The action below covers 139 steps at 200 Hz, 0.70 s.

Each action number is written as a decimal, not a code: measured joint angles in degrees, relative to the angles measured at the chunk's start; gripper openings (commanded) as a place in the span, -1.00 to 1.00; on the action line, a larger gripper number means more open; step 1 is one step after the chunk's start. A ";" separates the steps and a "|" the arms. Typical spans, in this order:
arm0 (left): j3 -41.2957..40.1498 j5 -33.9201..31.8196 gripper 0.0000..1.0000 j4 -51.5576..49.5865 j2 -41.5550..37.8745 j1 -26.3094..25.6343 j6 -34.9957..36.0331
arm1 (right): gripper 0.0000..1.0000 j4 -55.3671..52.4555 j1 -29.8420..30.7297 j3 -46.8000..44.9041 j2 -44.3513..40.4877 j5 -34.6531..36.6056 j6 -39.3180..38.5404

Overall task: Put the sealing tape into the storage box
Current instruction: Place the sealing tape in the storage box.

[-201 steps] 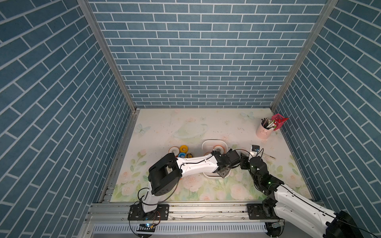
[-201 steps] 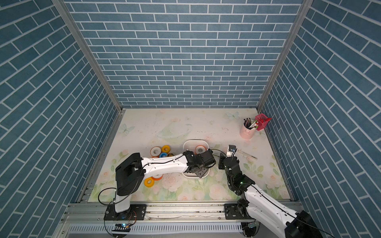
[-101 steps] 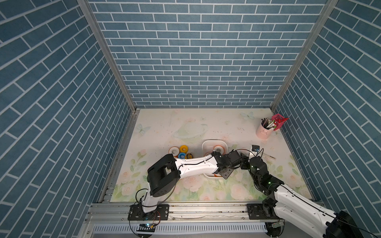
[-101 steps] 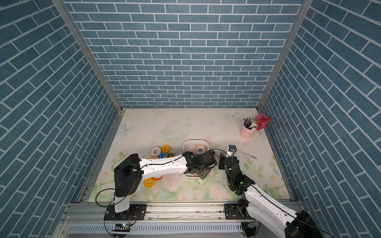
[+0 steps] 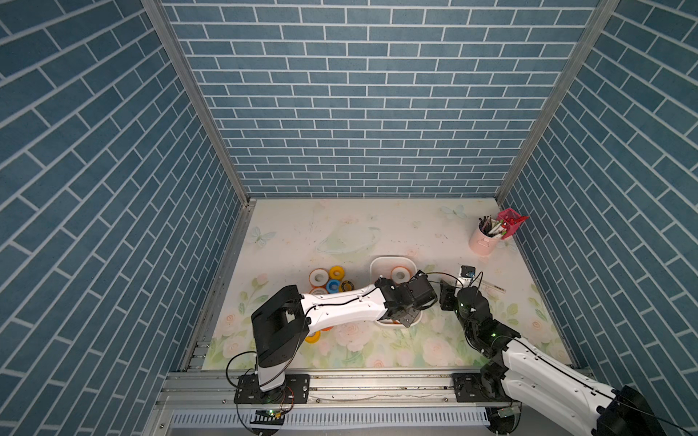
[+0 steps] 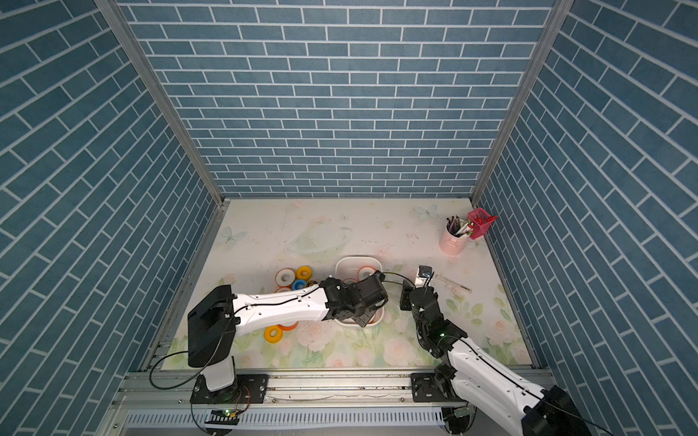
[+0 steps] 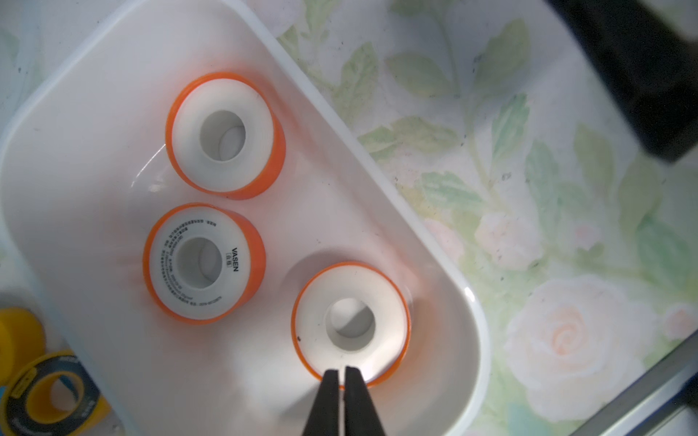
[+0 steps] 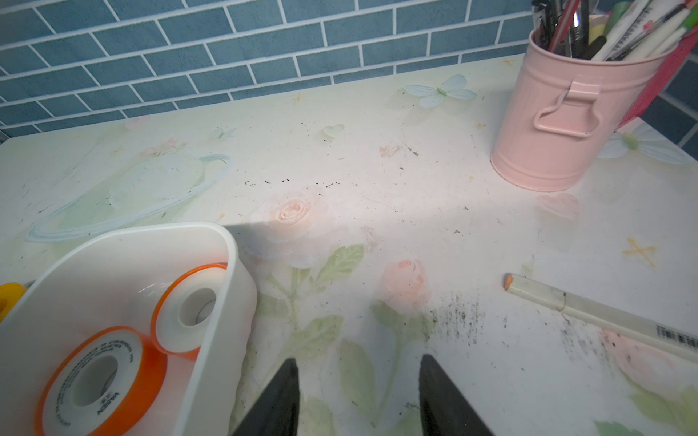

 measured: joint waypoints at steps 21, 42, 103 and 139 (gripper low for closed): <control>-3.45 1.84 -0.99 0.70 -0.70 0.52 0.46 | 0.02 0.00 -0.04 0.00 0.07 -0.02 0.00; -5.14 3.54 -1.00 0.85 -0.61 1.25 0.98 | 0.02 0.02 -0.07 0.00 0.22 -0.07 0.00; -2.82 7.39 -1.00 4.17 1.62 4.11 1.90 | 0.02 0.04 -0.09 0.00 0.31 -0.26 0.00; -1.29 9.70 -1.00 6.03 5.81 4.59 2.51 | 0.02 0.07 -0.09 0.00 0.55 -0.35 0.00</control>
